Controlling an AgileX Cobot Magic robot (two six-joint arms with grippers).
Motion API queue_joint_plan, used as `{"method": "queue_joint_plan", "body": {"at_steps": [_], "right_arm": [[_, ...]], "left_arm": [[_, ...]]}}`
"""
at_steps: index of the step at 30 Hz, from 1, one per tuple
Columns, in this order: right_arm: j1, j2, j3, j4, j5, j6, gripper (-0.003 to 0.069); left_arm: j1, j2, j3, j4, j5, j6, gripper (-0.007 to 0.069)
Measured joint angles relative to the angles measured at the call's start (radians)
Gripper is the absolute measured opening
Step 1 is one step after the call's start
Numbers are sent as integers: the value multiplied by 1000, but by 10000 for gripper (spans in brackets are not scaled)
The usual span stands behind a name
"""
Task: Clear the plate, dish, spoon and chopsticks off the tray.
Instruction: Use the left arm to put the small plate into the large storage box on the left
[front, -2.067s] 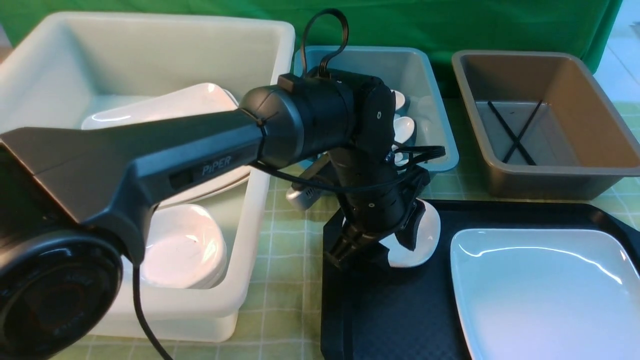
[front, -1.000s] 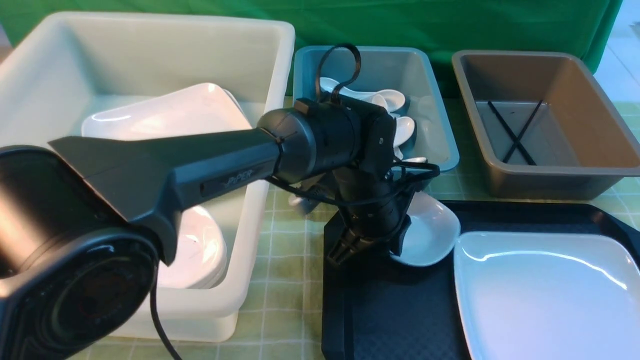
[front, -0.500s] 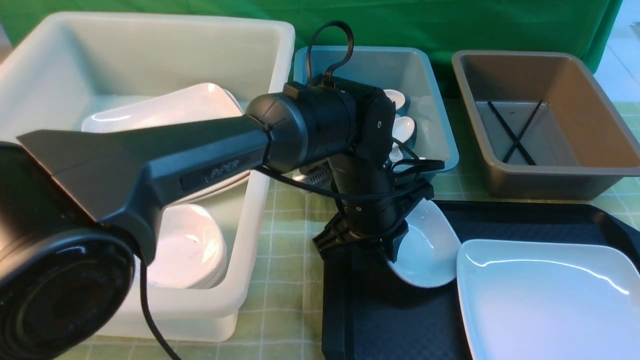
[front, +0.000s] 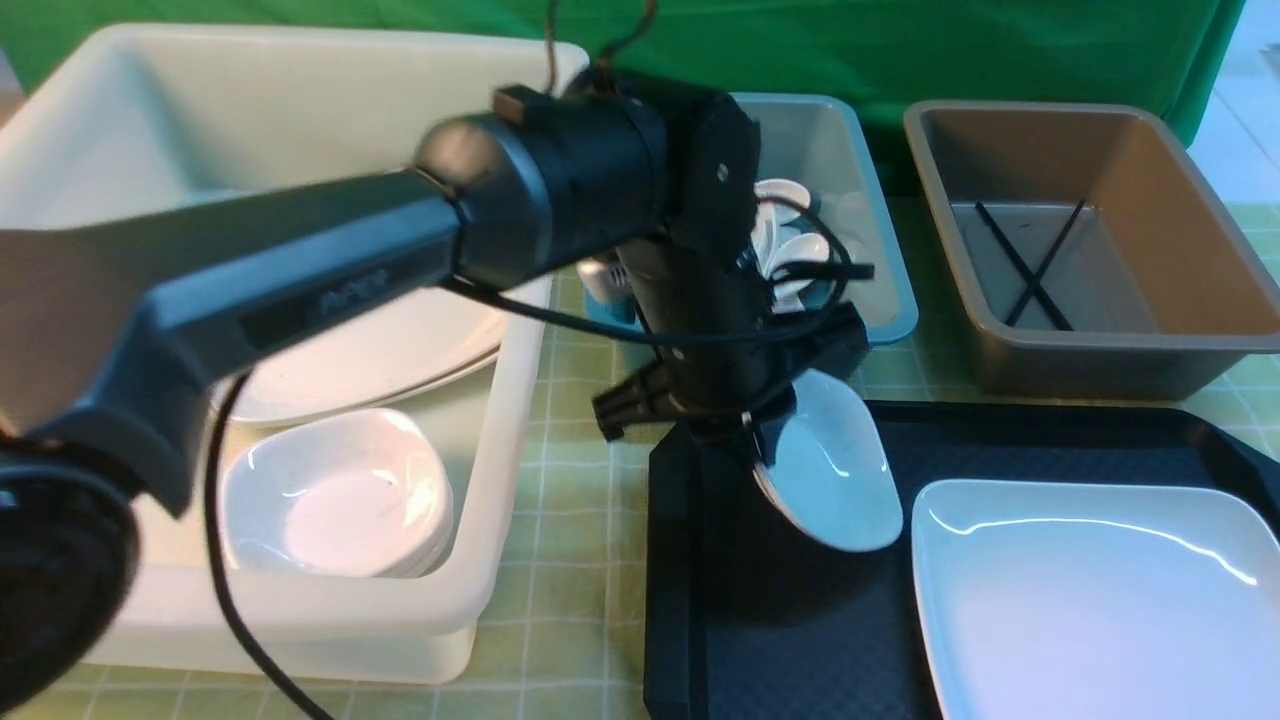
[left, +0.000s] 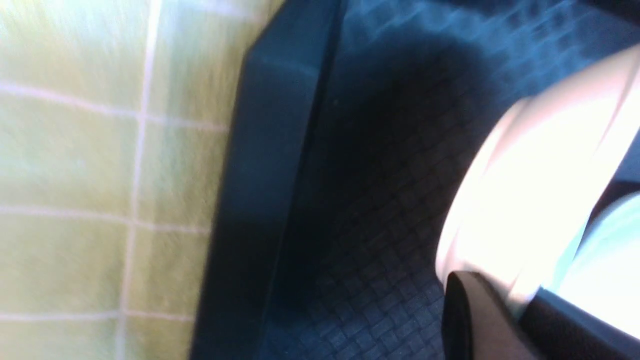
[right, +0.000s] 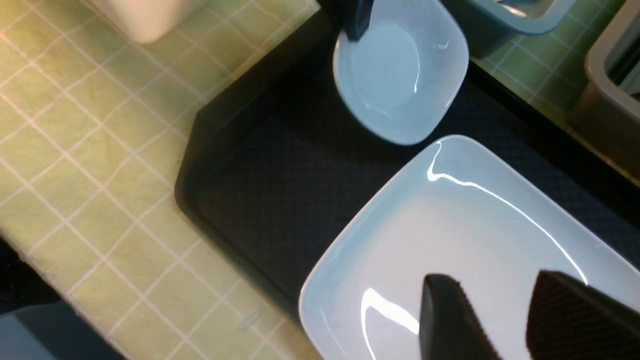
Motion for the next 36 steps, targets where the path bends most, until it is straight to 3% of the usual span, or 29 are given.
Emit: {"method": "queue_joint_plan", "body": {"at_steps": [14,18,21,25,36], "right_arm": [[0,0,0,0,0,-2,239],[0,0,0,0,0,-2,239],[0,0,0,0,-2,-2,239],[0,0,0,1,-2,-2,239],[0,0,0,1,-3,-2,239]], "left_arm": [[61,-237,0,-32,-41,254,14],[207,-353,0,-140,24,432,14],[380,-412,1,-255,158,585,14],[561,-458,40,-314,191,728,14],[774,-492,343,-294,196,945,14]]}}
